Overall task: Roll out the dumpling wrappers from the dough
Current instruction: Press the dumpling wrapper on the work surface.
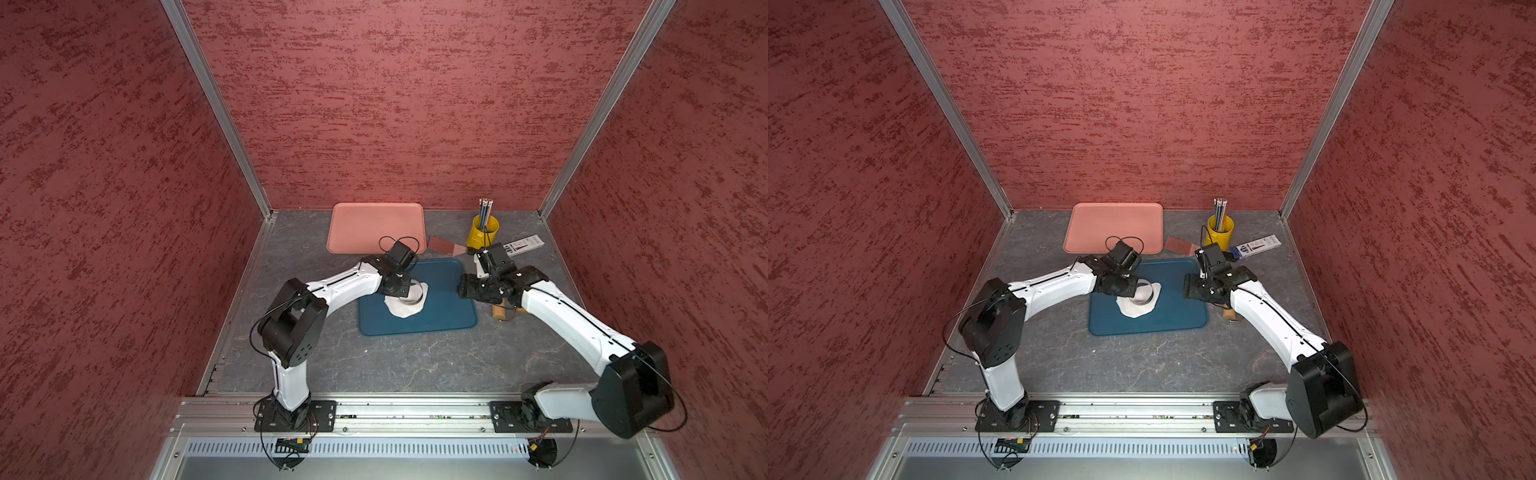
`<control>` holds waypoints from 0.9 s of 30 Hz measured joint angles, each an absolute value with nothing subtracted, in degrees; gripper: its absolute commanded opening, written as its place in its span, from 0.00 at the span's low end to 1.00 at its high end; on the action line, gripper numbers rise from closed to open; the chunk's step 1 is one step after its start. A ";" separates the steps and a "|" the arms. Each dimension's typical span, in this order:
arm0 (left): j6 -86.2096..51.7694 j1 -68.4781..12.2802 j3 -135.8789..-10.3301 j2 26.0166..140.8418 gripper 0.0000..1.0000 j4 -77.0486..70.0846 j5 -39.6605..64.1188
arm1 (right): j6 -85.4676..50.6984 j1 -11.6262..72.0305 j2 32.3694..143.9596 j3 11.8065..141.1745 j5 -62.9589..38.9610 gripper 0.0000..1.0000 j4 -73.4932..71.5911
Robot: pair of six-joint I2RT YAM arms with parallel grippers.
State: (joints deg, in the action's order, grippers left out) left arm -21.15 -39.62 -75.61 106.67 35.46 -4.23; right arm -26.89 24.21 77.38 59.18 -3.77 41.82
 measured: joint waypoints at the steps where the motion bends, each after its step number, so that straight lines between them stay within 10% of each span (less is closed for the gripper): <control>1: -21.28 -39.79 -75.48 107.11 0.00 35.57 -4.25 | -27.35 24.86 77.71 59.18 -4.27 0.70 41.34; 27: -22.44 -36.10 -70.50 106.34 0.18 31.92 -1.74 | -36.12 35.24 97.21 65.58 -8.58 0.47 30.63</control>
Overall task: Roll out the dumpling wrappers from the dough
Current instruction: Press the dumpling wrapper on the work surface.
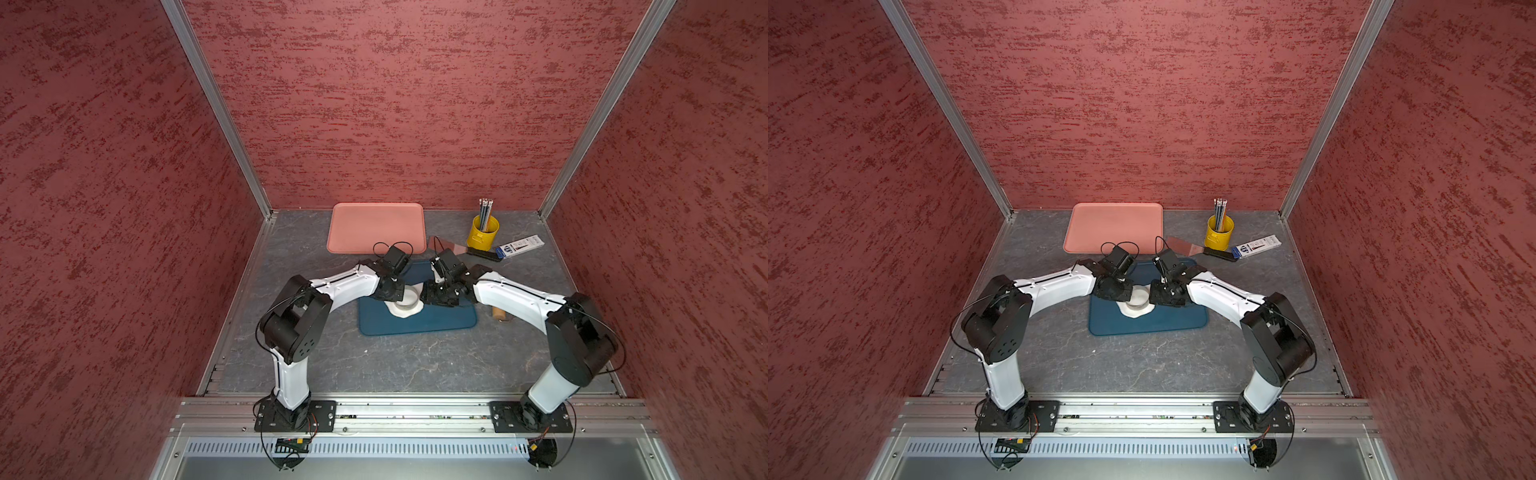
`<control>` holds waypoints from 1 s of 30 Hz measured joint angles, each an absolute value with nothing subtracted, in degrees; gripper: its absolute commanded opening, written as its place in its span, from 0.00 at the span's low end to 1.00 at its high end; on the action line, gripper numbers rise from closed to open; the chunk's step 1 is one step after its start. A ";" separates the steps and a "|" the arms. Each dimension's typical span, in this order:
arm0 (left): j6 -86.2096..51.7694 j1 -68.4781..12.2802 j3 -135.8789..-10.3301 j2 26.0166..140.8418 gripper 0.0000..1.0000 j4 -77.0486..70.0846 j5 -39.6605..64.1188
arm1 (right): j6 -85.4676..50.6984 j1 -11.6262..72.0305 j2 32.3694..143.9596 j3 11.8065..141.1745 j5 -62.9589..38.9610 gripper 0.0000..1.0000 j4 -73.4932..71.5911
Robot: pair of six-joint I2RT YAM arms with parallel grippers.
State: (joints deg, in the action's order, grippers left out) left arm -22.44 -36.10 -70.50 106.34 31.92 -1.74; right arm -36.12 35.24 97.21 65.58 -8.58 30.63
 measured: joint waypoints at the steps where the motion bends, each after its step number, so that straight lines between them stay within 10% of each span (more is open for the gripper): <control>1: -22.57 -35.62 -69.89 105.97 0.17 31.40 -0.89 | -36.29 35.33 97.89 66.22 -8.62 0.45 30.41; 30: -23.44 -34.72 -68.95 105.47 0.06 26.79 4.23 | -34.65 35.92 106.50 74.72 -5.32 0.42 33.04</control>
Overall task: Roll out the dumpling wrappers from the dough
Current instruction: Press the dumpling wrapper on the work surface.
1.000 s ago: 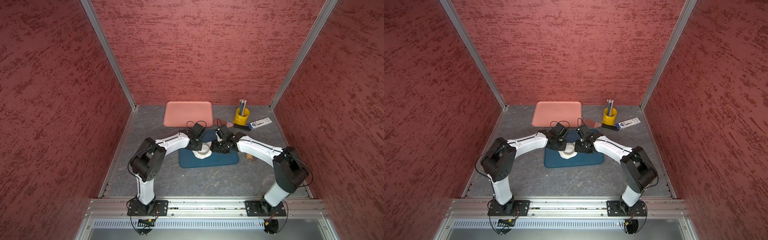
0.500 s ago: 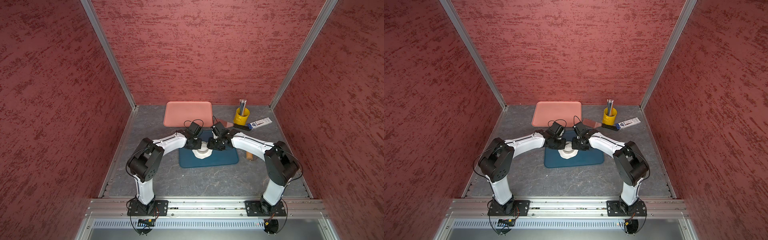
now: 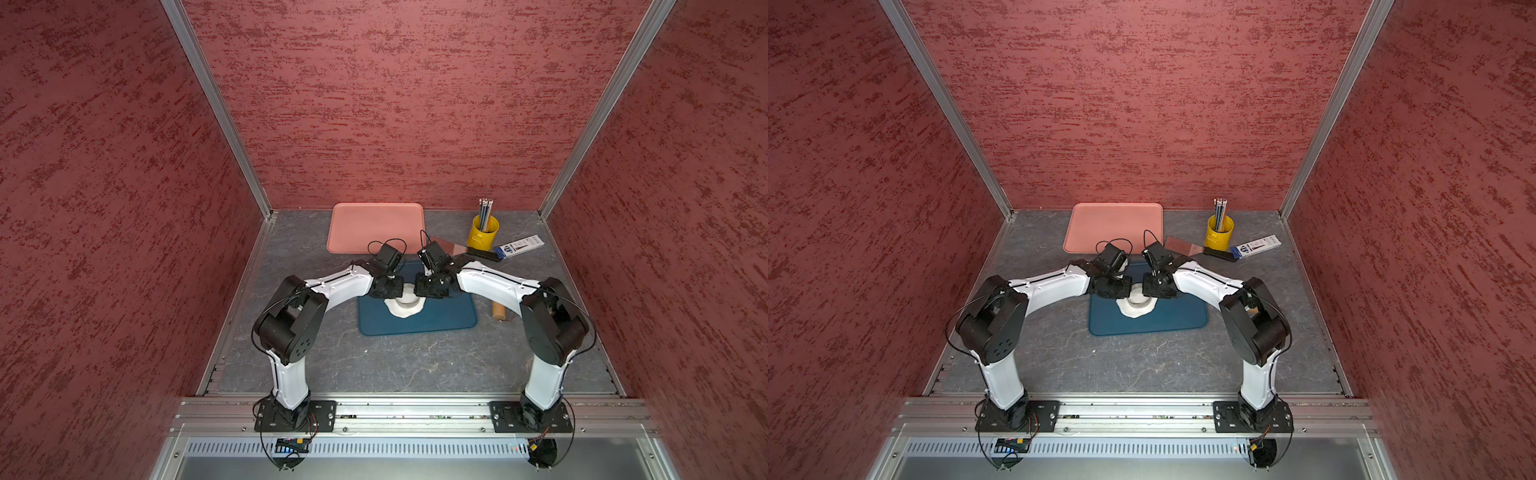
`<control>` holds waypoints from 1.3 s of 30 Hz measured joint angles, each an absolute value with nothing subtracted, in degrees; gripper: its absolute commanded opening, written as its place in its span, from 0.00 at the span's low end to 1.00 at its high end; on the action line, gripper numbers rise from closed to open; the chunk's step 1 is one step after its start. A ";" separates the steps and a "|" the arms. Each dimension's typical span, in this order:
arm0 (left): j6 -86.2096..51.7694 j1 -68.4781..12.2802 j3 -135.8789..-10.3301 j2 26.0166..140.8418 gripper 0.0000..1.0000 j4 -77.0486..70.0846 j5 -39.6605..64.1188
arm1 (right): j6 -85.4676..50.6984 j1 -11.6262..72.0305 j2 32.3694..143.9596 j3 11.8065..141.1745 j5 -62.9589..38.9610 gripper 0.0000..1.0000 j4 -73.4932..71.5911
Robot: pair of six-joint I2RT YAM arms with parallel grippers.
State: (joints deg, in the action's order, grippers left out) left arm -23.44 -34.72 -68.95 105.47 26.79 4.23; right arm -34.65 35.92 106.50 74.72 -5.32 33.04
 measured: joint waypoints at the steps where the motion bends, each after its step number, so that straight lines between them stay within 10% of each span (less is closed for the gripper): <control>1: -23.31 -34.74 -68.93 105.41 0.06 26.85 4.23 | -34.63 35.92 106.50 74.72 -5.30 0.42 33.06; 39: -21.63 -35.97 -68.51 104.77 0.12 26.28 4.91 | -32.49 36.12 109.65 75.77 -6.39 0.07 35.51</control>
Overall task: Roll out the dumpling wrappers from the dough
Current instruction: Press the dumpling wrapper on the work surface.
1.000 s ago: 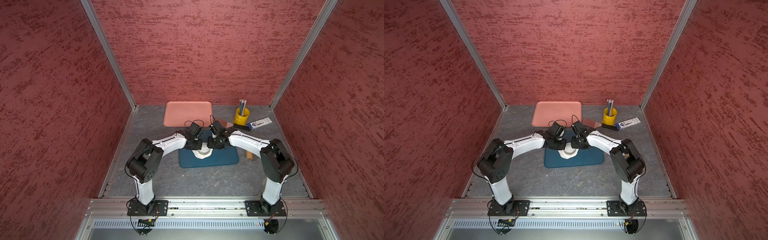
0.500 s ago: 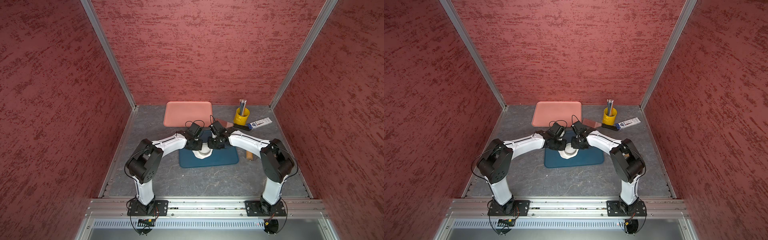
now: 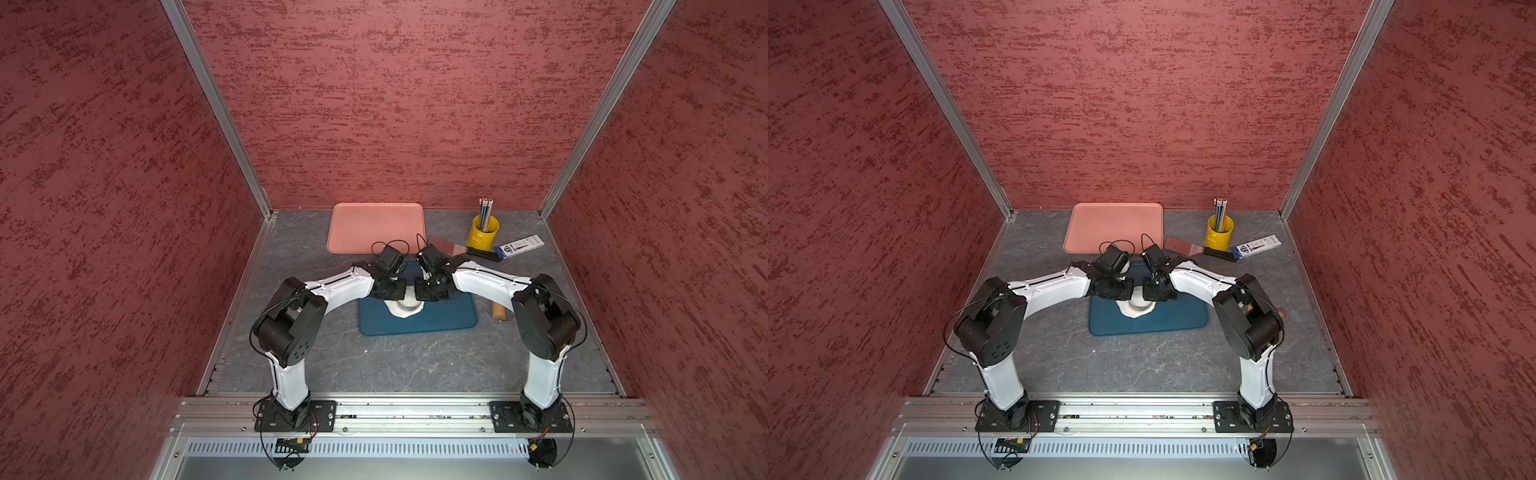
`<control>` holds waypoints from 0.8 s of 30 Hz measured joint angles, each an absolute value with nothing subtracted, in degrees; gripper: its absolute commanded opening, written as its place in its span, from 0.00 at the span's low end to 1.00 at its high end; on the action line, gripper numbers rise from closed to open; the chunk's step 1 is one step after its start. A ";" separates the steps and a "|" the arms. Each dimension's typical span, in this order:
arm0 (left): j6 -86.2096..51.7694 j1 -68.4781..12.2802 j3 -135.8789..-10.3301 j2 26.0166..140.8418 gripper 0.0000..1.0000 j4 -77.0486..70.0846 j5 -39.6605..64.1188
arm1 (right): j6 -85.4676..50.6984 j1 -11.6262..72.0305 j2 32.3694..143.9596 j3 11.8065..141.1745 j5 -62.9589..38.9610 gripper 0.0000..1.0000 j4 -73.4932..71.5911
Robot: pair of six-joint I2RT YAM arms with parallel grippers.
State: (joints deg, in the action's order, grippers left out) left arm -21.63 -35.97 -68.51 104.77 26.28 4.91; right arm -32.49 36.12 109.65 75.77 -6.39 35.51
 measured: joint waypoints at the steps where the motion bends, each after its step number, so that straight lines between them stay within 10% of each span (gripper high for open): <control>1: -21.63 -35.97 -68.51 104.81 0.11 26.13 4.93 | -32.45 36.12 109.75 75.92 -6.33 0.05 35.70; 24: -23.42 -37.71 -64.69 105.12 0.06 21.39 2.24 | -32.42 36.29 110.83 76.62 -6.31 0.00 36.40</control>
